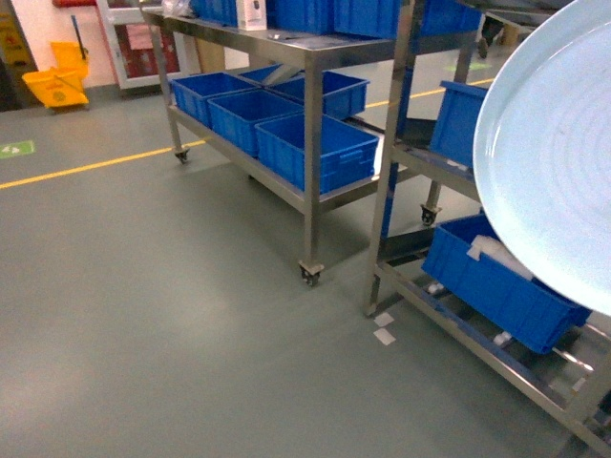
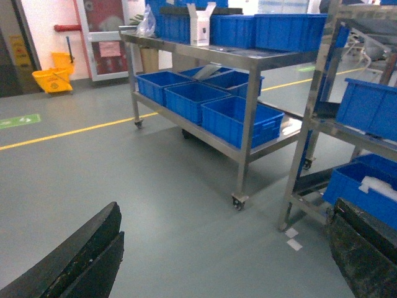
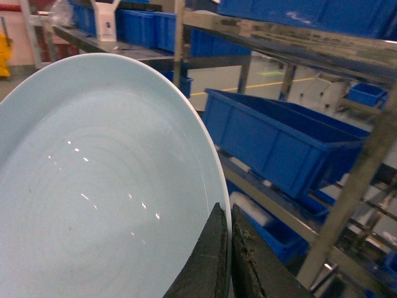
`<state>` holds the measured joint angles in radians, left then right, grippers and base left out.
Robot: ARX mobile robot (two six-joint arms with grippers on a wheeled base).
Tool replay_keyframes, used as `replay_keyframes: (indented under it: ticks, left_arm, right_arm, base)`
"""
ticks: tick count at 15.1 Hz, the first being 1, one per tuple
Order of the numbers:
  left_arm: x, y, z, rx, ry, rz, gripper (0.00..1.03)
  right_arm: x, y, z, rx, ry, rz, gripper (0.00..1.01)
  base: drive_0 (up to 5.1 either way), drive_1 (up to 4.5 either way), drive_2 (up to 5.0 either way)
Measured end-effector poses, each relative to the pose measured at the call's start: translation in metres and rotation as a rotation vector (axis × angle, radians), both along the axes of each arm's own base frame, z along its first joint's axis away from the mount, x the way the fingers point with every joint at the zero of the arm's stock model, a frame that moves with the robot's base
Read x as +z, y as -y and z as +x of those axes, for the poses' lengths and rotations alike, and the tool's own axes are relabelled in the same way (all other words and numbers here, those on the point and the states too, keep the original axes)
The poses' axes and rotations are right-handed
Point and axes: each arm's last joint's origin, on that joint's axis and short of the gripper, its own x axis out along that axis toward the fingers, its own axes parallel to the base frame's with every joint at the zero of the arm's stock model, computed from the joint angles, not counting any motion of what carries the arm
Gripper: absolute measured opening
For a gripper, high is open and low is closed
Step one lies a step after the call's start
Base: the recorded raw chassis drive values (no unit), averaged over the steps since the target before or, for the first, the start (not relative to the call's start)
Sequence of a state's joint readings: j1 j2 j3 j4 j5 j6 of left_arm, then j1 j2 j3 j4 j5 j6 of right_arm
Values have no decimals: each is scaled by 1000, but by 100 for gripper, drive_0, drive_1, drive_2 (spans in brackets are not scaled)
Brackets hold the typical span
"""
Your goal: Place blue tray on left shelf second layer neatly
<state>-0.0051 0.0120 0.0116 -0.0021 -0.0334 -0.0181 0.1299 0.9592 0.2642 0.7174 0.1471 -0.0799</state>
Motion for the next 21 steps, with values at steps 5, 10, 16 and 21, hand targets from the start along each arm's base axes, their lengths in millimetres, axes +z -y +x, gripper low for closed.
replay_keyframes:
  ticks: [5,10,16,21]
  left_arm:
    - [-1,0,0,2,-7,0,98]
    - [-1,0,0,3,-7,0,98]
    - [-1,0,0,3,-8,0,98]
    - [0,0,0,3,-3,0,98]
  right_arm:
    - [0,0,0,7,2,0,2]
    - [0,0,0,6,2,0,2]
    - [0,0,0,6,2,0,2]
    - [1,0,0,6,7,0,2]
  base:
    - [263,-387,-387]
    - [263,-387,-387]
    - [263,-387,-387]
    - [263,-387,-387]
